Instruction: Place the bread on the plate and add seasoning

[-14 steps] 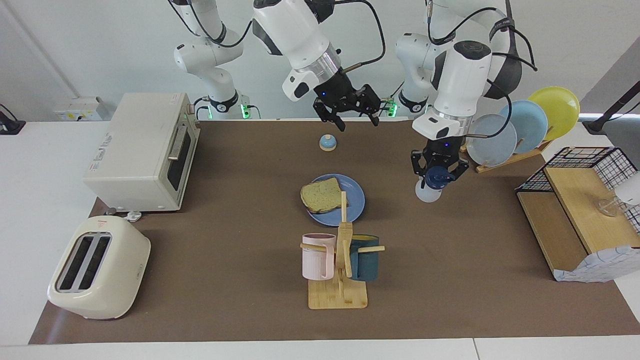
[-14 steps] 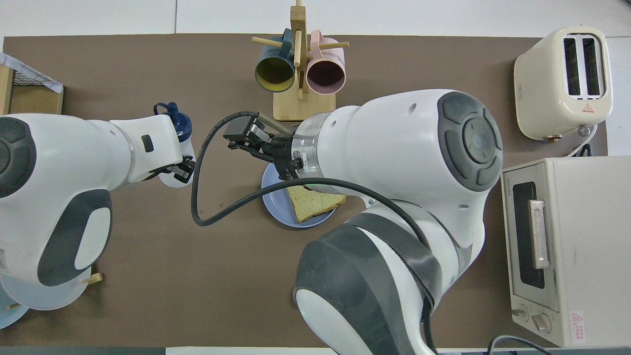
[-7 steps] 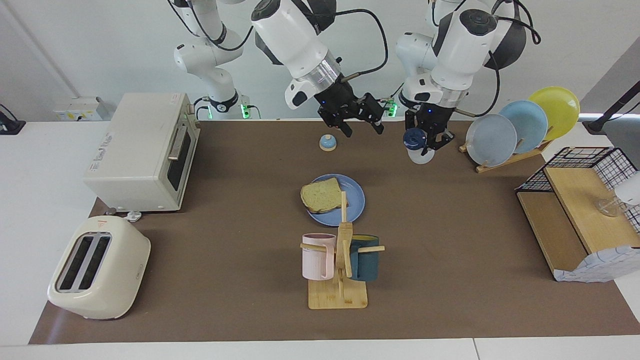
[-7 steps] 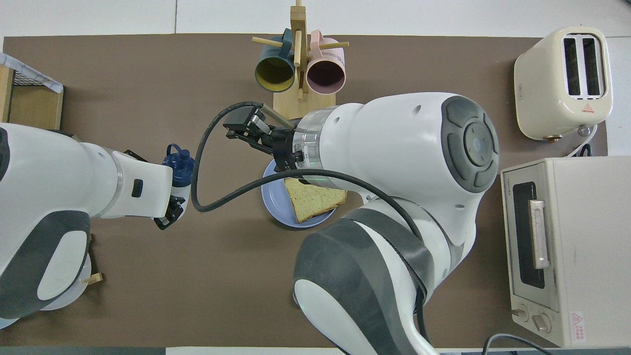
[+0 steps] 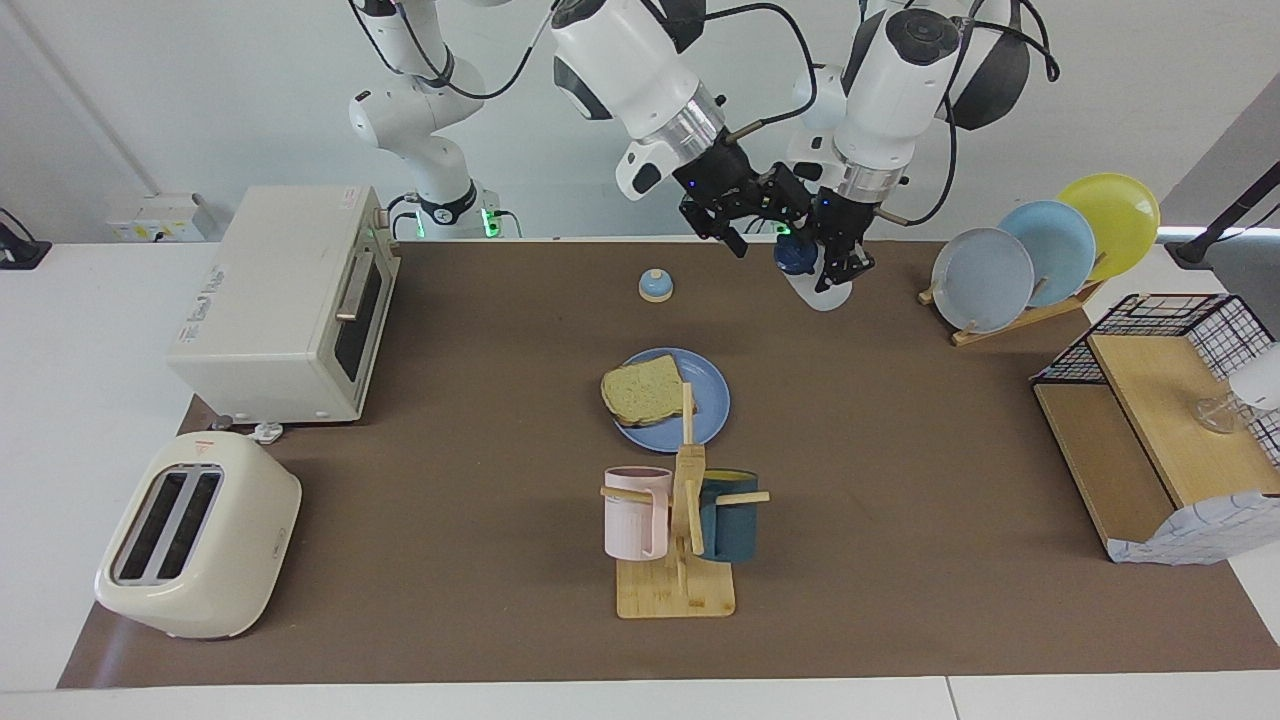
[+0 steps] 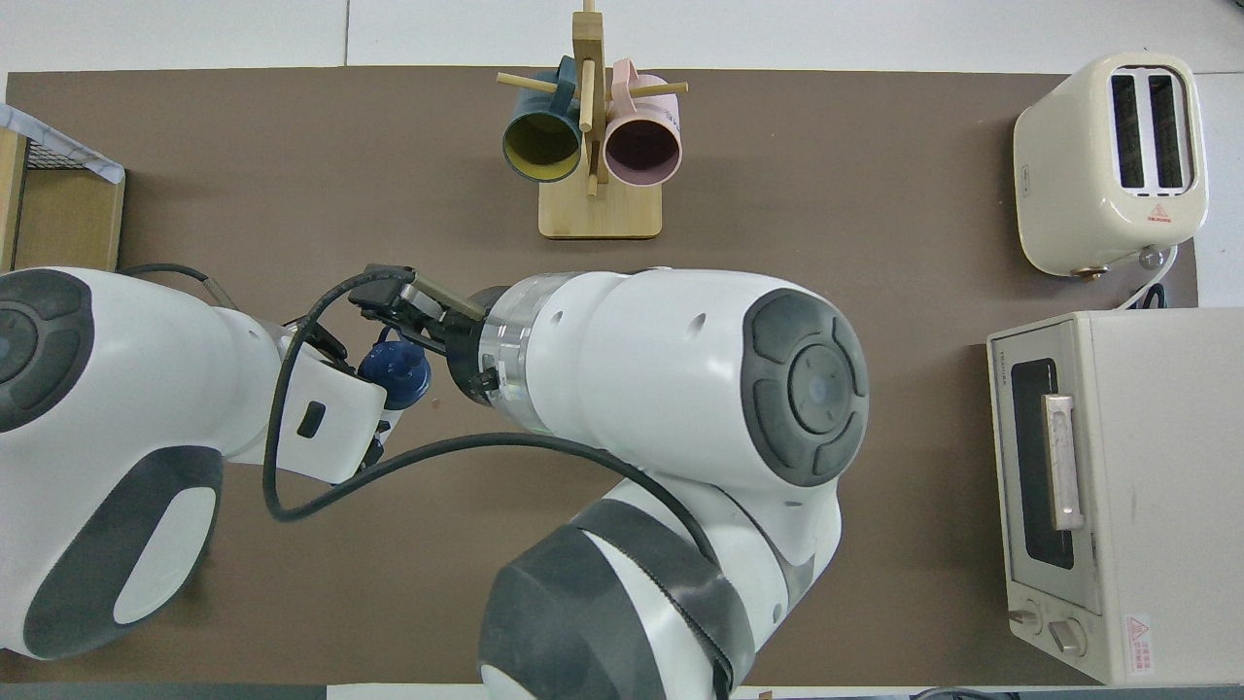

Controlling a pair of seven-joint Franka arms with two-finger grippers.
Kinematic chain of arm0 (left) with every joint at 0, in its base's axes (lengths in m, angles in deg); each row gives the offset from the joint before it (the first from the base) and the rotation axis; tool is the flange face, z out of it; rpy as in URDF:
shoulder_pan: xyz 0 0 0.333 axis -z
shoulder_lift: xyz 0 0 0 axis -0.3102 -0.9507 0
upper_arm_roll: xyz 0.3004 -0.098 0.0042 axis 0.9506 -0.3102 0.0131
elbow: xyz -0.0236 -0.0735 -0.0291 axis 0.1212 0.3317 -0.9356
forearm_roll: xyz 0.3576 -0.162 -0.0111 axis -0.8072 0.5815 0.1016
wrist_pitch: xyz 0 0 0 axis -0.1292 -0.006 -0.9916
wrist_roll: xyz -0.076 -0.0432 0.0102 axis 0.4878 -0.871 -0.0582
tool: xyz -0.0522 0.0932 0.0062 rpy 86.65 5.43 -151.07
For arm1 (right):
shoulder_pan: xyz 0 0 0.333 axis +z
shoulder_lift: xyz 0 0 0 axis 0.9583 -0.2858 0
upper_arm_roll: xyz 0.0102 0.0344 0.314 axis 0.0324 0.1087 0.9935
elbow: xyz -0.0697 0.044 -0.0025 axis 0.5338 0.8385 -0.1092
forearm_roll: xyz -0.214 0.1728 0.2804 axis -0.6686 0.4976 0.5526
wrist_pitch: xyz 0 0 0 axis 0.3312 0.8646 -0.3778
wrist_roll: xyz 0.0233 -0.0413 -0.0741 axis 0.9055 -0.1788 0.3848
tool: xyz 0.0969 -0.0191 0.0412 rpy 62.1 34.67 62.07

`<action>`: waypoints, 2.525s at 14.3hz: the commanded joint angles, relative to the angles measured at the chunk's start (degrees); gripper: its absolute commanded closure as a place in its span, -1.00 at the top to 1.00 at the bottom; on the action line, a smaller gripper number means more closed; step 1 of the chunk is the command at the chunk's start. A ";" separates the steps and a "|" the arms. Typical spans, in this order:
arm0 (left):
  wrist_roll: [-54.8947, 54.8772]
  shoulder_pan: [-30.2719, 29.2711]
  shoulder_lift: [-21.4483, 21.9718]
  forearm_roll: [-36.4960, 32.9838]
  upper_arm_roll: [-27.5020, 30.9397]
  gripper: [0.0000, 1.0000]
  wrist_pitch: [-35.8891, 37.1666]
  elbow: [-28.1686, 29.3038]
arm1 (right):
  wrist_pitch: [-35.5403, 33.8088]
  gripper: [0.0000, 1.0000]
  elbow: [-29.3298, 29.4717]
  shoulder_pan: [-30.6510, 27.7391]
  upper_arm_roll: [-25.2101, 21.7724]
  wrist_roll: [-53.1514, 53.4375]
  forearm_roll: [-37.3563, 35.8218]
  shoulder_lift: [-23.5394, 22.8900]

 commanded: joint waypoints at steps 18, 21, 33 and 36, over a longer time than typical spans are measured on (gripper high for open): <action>-12.57 -0.77 1.73 0.79 0.98 -1.00 -1.48 1.61 | -4.61 0.15 0.50 0.27 0.19 -0.31 -2.33 1.86; -12.40 -0.77 1.73 0.79 0.98 -1.00 -1.48 1.61 | -4.97 -0.03 0.15 0.27 0.19 -0.49 -2.33 2.13; -11.87 -0.77 1.73 0.79 0.98 -1.00 -1.48 1.69 | -4.80 -1.00 -0.02 0.36 0.28 0.04 -1.98 2.13; -11.87 -0.77 1.82 0.79 0.98 -1.00 -1.48 1.69 | -4.71 -1.00 0.06 -0.16 0.19 0.21 -1.19 2.13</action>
